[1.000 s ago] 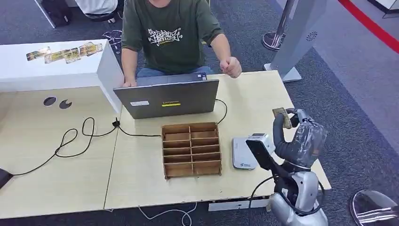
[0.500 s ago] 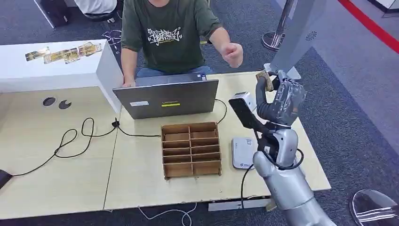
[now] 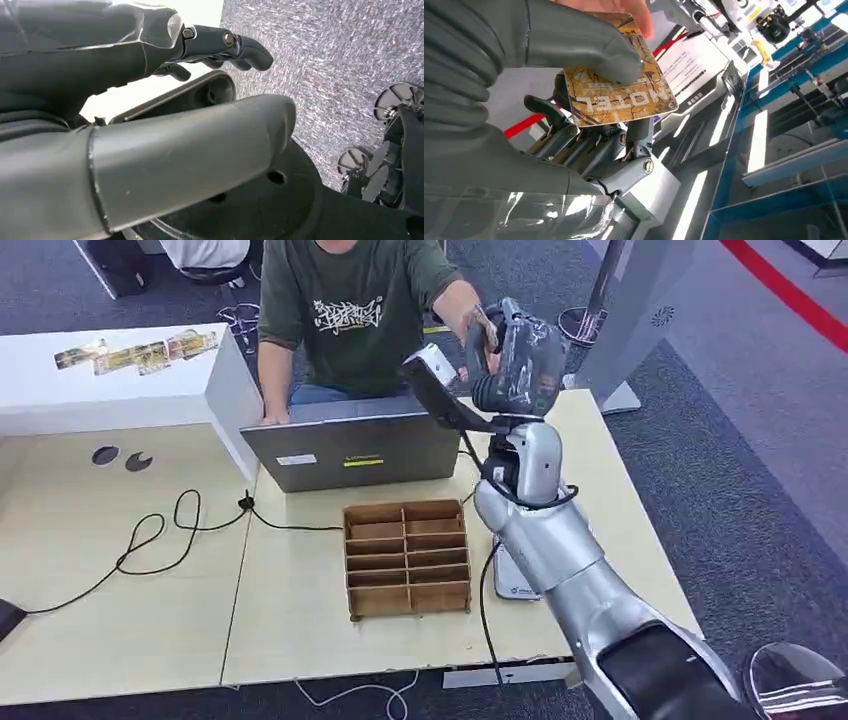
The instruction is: Pass the card to the sensor for recognition and then transmit it.
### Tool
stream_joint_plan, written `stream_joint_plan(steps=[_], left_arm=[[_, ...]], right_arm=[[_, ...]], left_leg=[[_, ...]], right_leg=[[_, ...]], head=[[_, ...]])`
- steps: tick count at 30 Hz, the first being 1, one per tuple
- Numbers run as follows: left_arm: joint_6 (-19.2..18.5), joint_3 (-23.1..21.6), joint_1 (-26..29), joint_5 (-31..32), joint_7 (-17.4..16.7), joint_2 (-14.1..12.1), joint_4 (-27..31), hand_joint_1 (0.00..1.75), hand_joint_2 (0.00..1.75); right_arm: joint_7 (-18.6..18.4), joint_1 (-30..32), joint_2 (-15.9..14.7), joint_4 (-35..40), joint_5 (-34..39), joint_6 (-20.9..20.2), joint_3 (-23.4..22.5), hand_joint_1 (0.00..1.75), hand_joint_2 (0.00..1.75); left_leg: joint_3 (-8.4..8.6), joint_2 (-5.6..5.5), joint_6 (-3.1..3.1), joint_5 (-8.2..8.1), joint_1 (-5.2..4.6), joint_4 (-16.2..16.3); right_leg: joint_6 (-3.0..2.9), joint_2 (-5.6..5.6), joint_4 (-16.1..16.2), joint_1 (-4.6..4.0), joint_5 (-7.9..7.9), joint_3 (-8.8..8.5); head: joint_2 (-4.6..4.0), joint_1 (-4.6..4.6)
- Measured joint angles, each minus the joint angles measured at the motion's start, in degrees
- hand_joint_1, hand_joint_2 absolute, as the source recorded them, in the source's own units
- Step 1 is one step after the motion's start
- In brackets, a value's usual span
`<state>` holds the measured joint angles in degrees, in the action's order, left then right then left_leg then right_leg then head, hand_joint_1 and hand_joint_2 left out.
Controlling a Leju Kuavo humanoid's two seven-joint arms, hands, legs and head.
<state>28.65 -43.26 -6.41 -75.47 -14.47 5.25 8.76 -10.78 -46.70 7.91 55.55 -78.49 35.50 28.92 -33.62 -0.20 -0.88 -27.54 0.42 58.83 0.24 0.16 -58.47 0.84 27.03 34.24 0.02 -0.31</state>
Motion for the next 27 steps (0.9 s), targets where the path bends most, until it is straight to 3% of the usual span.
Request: stream_joint_plan(steps=[12,22,27], left_arm=[[0.59,-3.06,-0.99,1.72,-1.2,0.52,0.0,0.0,0.0],[0.79,-5.2,-1.82,3.37,-2.84,0.61,0.0,0.0,0.0],[1.16,-6.23,-2.16,3.85,-3.39,0.61,0.0,0.0,0.0]], right_arm=[[-4.32,-12.9,5.33,-18.15,-2.88,-1.51,1.96,1.75,1.75],[-9.92,-19.21,6.97,-28.58,-7.02,-7.04,3.76,1.75,1.75],[-11.38,-19.28,6.99,-30.98,-8.52,-4.08,4.41,1.75,1.75]], left_leg=[[-0.01,-0.04,0.0,0.01,0.0,0.0],[-0.01,-0.05,0.0,0.01,0.0,0.01],[-0.01,-0.05,0.0,0.01,0.0,0.02]], right_leg=[[0.0,-0.05,0.01,0.0,0.0,0.01],[0.0,-0.06,0.02,0.0,0.0,0.01],[0.0,-0.05,0.02,0.0,0.0,0.01]], head=[[0.0,0.02],[0.0,0.0],[0.0,0.0]])
